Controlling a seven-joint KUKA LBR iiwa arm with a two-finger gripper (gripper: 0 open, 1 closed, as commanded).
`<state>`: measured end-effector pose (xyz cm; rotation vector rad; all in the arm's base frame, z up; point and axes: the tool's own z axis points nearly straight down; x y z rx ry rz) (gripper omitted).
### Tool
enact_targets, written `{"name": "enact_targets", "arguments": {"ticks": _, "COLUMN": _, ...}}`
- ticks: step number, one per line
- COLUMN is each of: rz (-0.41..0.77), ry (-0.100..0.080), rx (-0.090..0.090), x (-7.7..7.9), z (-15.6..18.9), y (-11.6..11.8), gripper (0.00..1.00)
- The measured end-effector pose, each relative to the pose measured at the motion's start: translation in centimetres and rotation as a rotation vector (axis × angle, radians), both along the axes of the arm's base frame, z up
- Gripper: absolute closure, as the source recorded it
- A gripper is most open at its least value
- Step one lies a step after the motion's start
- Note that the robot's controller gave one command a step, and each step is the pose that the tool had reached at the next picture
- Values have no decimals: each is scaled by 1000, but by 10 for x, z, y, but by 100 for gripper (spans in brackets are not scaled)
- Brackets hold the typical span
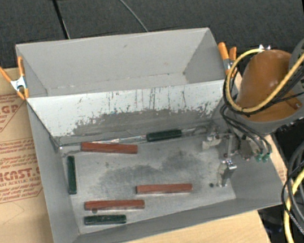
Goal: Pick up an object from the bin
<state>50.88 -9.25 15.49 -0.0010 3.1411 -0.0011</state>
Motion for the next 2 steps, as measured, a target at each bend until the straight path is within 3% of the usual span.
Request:
{"name": "enact_targets", "arguments": {"ticks": 1, "rz": 94, "ry": -4, "rx": -1, "x": -3, "z": -37, "y": 15, "gripper": 0}}
{"name": "enact_targets", "arguments": {"ticks": 2, "rz": 95, "ry": -18, "rx": 1, "x": 0, "z": -78, "y": 80, "gripper": 100}}
